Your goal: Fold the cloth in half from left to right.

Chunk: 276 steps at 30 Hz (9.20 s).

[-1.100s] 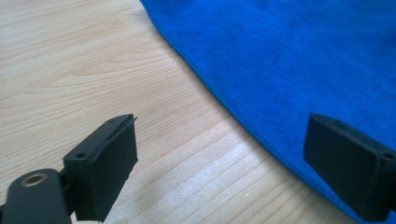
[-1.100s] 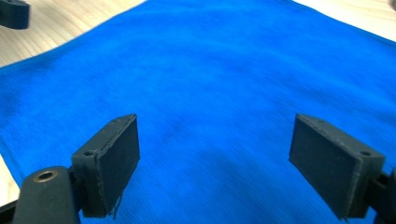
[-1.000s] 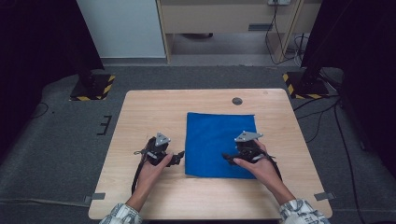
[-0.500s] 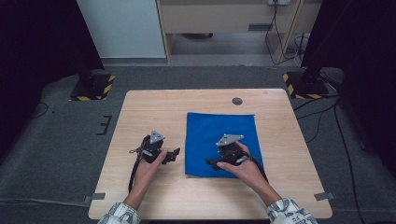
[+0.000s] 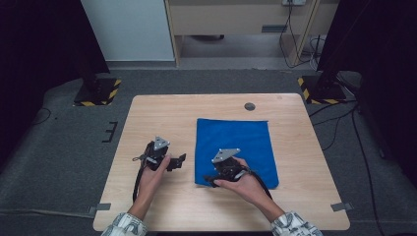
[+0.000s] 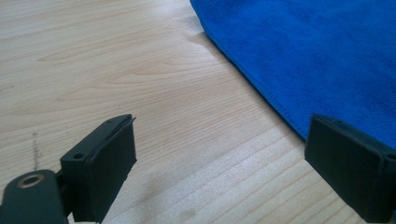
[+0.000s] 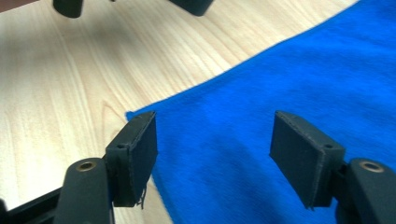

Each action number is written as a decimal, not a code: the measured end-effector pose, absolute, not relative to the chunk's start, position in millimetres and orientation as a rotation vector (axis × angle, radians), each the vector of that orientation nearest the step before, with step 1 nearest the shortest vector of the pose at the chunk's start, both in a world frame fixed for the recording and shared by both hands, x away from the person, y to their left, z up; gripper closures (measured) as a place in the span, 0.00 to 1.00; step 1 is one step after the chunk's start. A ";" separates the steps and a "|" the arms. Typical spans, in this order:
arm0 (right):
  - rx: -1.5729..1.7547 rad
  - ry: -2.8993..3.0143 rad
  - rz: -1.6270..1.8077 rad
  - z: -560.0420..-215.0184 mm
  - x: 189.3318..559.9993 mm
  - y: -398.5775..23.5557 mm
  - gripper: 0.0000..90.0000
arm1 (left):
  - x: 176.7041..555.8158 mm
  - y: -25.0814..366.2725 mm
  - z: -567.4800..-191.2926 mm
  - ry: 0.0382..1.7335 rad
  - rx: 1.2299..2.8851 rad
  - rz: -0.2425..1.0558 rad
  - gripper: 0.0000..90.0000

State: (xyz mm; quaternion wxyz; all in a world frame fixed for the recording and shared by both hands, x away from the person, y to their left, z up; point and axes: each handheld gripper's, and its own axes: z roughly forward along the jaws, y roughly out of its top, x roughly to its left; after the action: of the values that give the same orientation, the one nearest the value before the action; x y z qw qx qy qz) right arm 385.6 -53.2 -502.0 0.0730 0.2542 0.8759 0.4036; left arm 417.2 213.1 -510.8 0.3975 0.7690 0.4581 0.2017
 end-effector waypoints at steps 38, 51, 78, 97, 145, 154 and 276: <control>0.686 2.624 1.110 -522.2 361.3 -7.4 0.39 | 418.9 223.2 -510.3 1.188 1.966 0.602 0.09; 0.762 2.610 1.109 -521.5 367.7 -18.9 0.94 | 421.6 218.0 -501.0 1.154 1.932 0.553 0.10; 0.661 2.669 1.229 -523.1 325.5 33.3 0.94 | 510.9 187.1 -509.0 1.155 1.993 0.502 0.32; 0.673 2.669 1.252 -518.0 327.8 30.3 0.93 | 532.7 195.6 -529.5 1.246 2.029 0.430 0.43; 0.674 2.549 1.314 -486.8 308.7 53.5 0.97 | 523.4 214.7 -475.6 1.225 1.916 0.434 0.96; 0.671 2.548 1.353 -483.3 309.3 70.1 0.97 | 520.9 235.2 -470.9 1.244 1.921 0.439 0.96; 0.908 2.529 1.249 -503.1 308.7 -104.3 0.94 | 538.3 49.8 -503.5 1.130 1.996 0.278 0.90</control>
State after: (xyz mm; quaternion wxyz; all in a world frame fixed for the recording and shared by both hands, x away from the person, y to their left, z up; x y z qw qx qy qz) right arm 308.7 -104.3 -503.1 0.0891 0.3052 0.8502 0.4197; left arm 538.3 49.8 -503.5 0.4037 0.7903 0.4474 0.1102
